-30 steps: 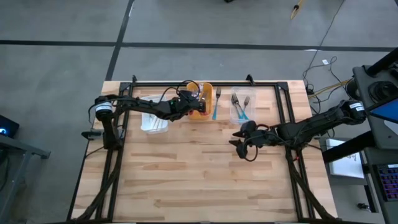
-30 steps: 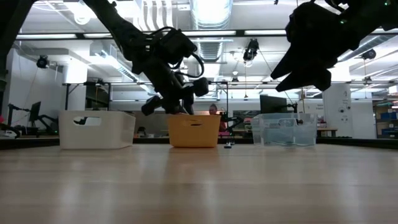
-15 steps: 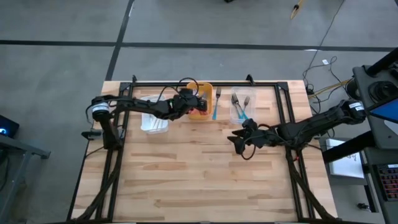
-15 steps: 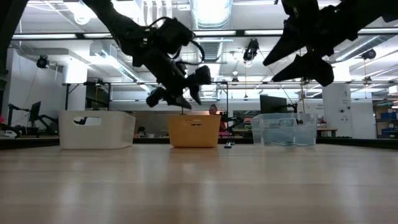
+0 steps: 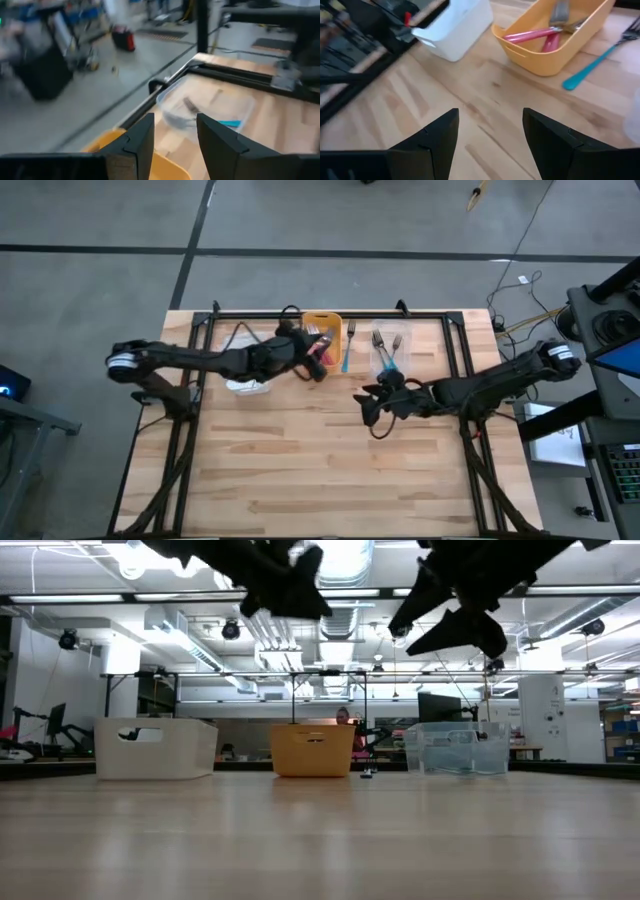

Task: Sort silverware by color (type)
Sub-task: Put the blue fork into the transparent bin

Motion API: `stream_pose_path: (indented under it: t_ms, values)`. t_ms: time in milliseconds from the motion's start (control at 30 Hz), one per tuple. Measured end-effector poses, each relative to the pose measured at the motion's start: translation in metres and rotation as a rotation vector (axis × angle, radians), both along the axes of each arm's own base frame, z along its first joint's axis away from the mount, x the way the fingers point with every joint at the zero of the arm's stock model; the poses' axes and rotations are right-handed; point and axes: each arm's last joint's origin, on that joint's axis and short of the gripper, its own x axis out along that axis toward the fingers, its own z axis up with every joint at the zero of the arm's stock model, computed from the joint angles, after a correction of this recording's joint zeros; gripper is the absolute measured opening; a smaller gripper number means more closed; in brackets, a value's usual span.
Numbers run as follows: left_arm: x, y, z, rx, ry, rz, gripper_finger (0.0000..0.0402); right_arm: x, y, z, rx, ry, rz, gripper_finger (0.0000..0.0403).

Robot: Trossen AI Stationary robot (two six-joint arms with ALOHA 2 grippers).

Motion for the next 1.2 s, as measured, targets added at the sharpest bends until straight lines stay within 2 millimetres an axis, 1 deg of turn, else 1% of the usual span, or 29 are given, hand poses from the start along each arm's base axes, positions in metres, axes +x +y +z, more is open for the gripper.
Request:
stream_pose_path:
  t_ms: [100,167,267,333,433,500,567,700,767,867,933,1067,1200]
  values:
    - [-0.015,-0.015,0.016,0.102,0.02,-0.071,0.0126,0.011,-0.001,0.003,-0.019,0.07,-0.018,0.0211]
    - [-0.026,-0.022,0.026,0.158,0.014,-0.103,0.0125,0.017,-0.003,0.004,-0.031,0.133,-0.034,0.0211]
    - [-0.045,-0.027,0.033,0.199,-0.003,-0.155,0.0125,0.029,-0.005,0.008,-0.046,0.219,-0.054,0.0211]
    - [-0.057,-0.029,0.032,0.197,-0.023,-0.189,0.0125,0.036,-0.006,0.007,-0.073,0.299,-0.056,0.0211]
    - [-0.074,-0.03,0.024,0.189,-0.055,-0.207,0.0125,0.047,-0.009,0.008,-0.126,0.415,-0.04,0.0211]
    - [-0.084,-0.03,0.016,0.182,-0.066,-0.206,0.0125,0.054,-0.01,0.008,-0.178,0.508,-0.004,0.0211]
    - [-0.091,-0.03,0.014,0.208,-0.099,-0.205,0.0125,0.06,-0.01,0.006,-0.244,0.594,0.046,0.0211]
    - [-0.108,-0.031,0.021,0.234,-0.153,-0.2,0.0125,0.074,-0.01,-0.006,-0.366,0.745,0.16,0.0211]
    - [-0.114,-0.031,0.017,0.232,-0.142,-0.201,0.0125,0.081,-0.011,-0.013,-0.418,0.813,0.221,0.021]
    - [-0.121,-0.031,0.014,0.233,-0.149,-0.201,0.0125,0.089,-0.011,-0.028,-0.461,0.889,0.277,0.0204]
    - [-0.124,-0.031,0.016,0.236,-0.168,-0.199,0.0125,0.093,-0.011,-0.038,-0.47,0.919,0.29,0.0195]
    - [-0.128,-0.031,0.017,0.237,-0.176,-0.197,0.0125,0.098,-0.012,-0.056,-0.468,0.971,0.295,0.0166]
    - [-0.128,-0.031,0.016,0.234,-0.174,-0.196,0.0125,0.101,-0.012,-0.068,-0.481,1.007,0.311,0.0113]
